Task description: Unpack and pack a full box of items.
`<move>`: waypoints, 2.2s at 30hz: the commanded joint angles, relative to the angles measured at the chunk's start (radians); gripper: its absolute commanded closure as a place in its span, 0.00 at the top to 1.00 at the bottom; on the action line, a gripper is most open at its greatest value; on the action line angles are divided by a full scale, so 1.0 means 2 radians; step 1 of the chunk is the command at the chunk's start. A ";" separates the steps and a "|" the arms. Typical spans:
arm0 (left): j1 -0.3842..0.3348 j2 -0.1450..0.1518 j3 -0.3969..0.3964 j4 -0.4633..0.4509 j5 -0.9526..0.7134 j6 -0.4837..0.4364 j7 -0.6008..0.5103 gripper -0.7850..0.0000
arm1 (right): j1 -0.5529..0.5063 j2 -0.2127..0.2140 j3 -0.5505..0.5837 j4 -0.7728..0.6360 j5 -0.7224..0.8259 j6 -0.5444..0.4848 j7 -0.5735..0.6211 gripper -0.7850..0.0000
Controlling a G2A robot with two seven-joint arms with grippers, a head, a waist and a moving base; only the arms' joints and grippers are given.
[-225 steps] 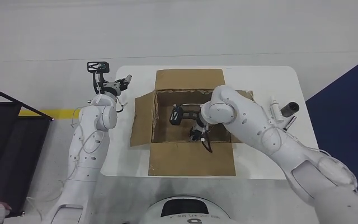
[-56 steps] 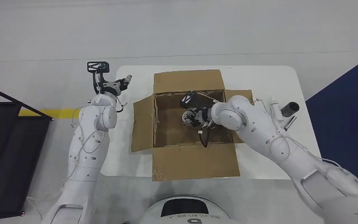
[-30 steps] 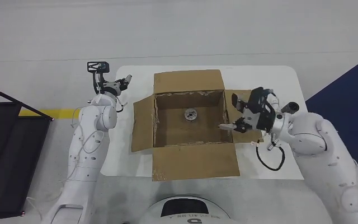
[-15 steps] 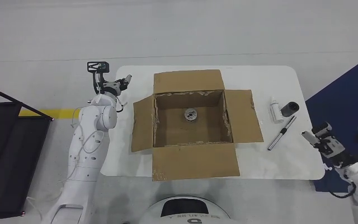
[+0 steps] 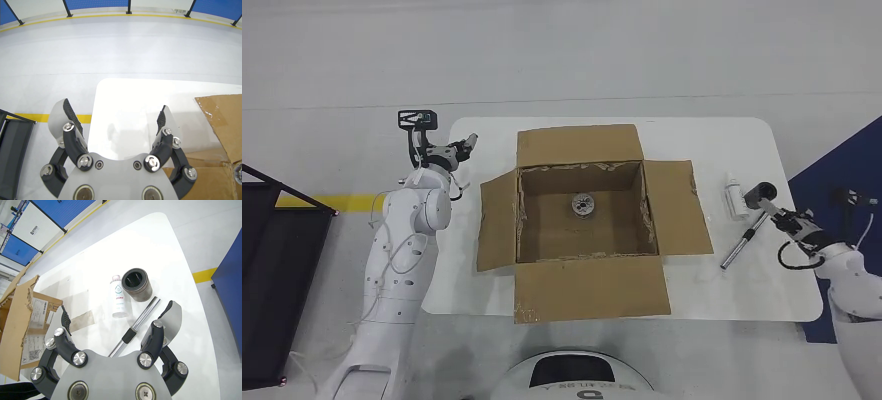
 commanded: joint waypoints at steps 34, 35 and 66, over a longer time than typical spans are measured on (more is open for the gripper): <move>0.000 0.000 0.000 0.000 0.000 0.000 0.000 1.00 | 0.151 -0.018 -0.113 0.089 -0.116 0.156 0.014 0.45; 0.000 0.000 0.000 0.000 0.000 0.000 0.000 1.00 | 0.150 -0.018 -0.112 0.089 -0.116 0.155 0.014 0.44; 0.000 0.000 0.000 0.000 0.000 0.000 0.000 1.00 | -0.077 -0.032 0.021 -0.135 -0.059 0.076 -0.157 0.00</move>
